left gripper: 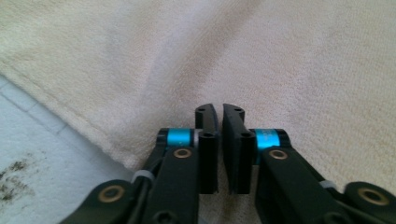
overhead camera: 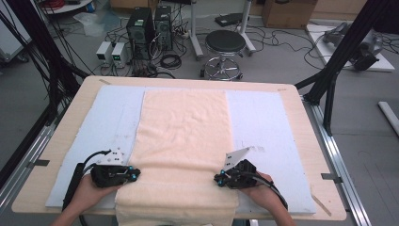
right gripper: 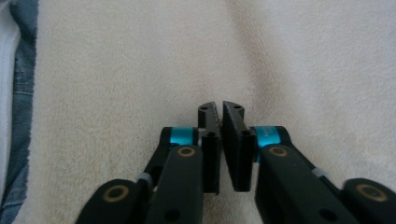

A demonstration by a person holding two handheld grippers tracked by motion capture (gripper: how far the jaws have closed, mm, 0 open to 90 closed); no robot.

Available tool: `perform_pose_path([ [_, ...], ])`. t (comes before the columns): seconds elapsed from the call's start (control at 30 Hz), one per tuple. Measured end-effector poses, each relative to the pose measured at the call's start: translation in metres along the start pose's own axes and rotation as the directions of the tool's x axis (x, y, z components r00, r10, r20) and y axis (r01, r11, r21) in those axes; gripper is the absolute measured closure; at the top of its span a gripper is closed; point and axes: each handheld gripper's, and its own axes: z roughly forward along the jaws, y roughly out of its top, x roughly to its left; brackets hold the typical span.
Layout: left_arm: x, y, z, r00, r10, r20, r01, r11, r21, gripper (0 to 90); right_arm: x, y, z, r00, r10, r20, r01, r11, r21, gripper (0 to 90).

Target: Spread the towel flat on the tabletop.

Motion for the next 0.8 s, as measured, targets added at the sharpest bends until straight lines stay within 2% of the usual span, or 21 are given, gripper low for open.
perform_pose_path([
  [0.07, 0.001, 0.004, -0.001, 0.9994, 0.004, -0.035, -0.004, 0.9999, -0.015, 87.1, -0.001, 0.004, -0.003, 0.9996, -0.010, 0.026, 0.010, 1.000, -0.012, 87.1],
  [0.13, 0.008, 0.011, -0.002, 0.9975, -0.024, -0.066, 0.021, 0.9986, -0.049, 87.2, -0.005, 0.008, -0.008, 0.9986, -0.009, 0.052, 0.011, 0.999, -0.034, 87.1],
  [0.2, 0.018, 0.020, -0.001, 0.9916, -0.068, -0.110, 0.059, 0.9942, -0.090, 87.2, -0.012, 0.014, -0.011, 0.9950, -0.002, 0.100, 0.006, 0.999, -0.040, 87.1],
  [0.27, 0.028, 0.030, 0.001, 0.9797, -0.119, -0.161, 0.096, 0.9849, -0.145, 87.1, -0.022, 0.019, -0.014, 0.9881, 0.030, 0.151, -0.021, 0.998, -0.061, 87.0],
  [0.33, 0.038, 0.039, 0.007, 0.9659, -0.149, -0.212, 0.116, 0.9802, -0.160, 87.1, -0.036, 0.022, -0.014, 0.9754, 0.063, 0.211, -0.046, 0.996, -0.081, 86.3],
  [0.37, 0.042, 0.042, 0.012, 0.9581, -0.163, -0.236, 0.126, 0.9786, -0.163, 86.6, -0.044, 0.022, -0.012, 0.9714, 0.091, 0.219, -0.071, 0.993, -0.099, 84.3],
  [0.4, 0.044, 0.044, 0.015, 0.9504, -0.165, -0.264, 0.126, 0.9791, -0.159, 84.8, -0.052, 0.022, -0.011, 0.9662, 0.131, 0.222, -0.108, 0.988, -0.111, 78.6],
  [0.43, 0.046, 0.046, 0.018, 0.9424, -0.183, -0.280, 0.142, 0.9771, -0.159, 80.1, -0.058, 0.022, -0.009, 0.9591, 0.151, 0.240, -0.127, 0.986, -0.112, 75.0],
  [0.47, 0.049, 0.045, 0.018, 0.9394, -0.196, -0.281, 0.155, 0.9743, -0.164, 77.5, -0.062, 0.020, -0.008, 0.9572, 0.163, 0.239, -0.138, 0.983, -0.118, 73.3],
  [0.53, 0.050, 0.043, 0.013, 0.9431, -0.204, -0.262, 0.163, 0.9718, -0.170, 74.2, -0.064, 0.017, -0.013, 0.9594, 0.179, 0.218, -0.149, 0.978, -0.146, 71.2],
  [0.6, 0.047, 0.041, 0.005, 0.9507, -0.185, -0.249, 0.142, 0.9732, -0.181, 70.3, -0.057, 0.016, -0.021, 0.9663, 0.165, 0.198, -0.132, 0.977, -0.168, 70.5],
  [0.67, 0.040, 0.037, -0.005, 0.9664, -0.160, -0.201, 0.119, 0.9726, -0.200, 68.0, -0.048, 0.017, -0.027, 0.9763, 0.145, 0.161, -0.113, 0.975, -0.189, 69.0],
  [0.73, 0.028, 0.032, -0.014, 0.9769, -0.130, -0.169, 0.092, 0.9724, -0.214, 65.4, -0.033, 0.017, -0.030, 0.9859, 0.106, 0.130, -0.081, 0.979, -0.185, 67.0],
  [0.8, 0.017, 0.025, -0.020, 0.9889, -0.102, -0.108, 0.077, 0.9745, -0.211, 63.4, -0.017, 0.016, -0.029, 0.9924, 0.058, 0.108, -0.039, 0.984, -0.174, 65.8],
])
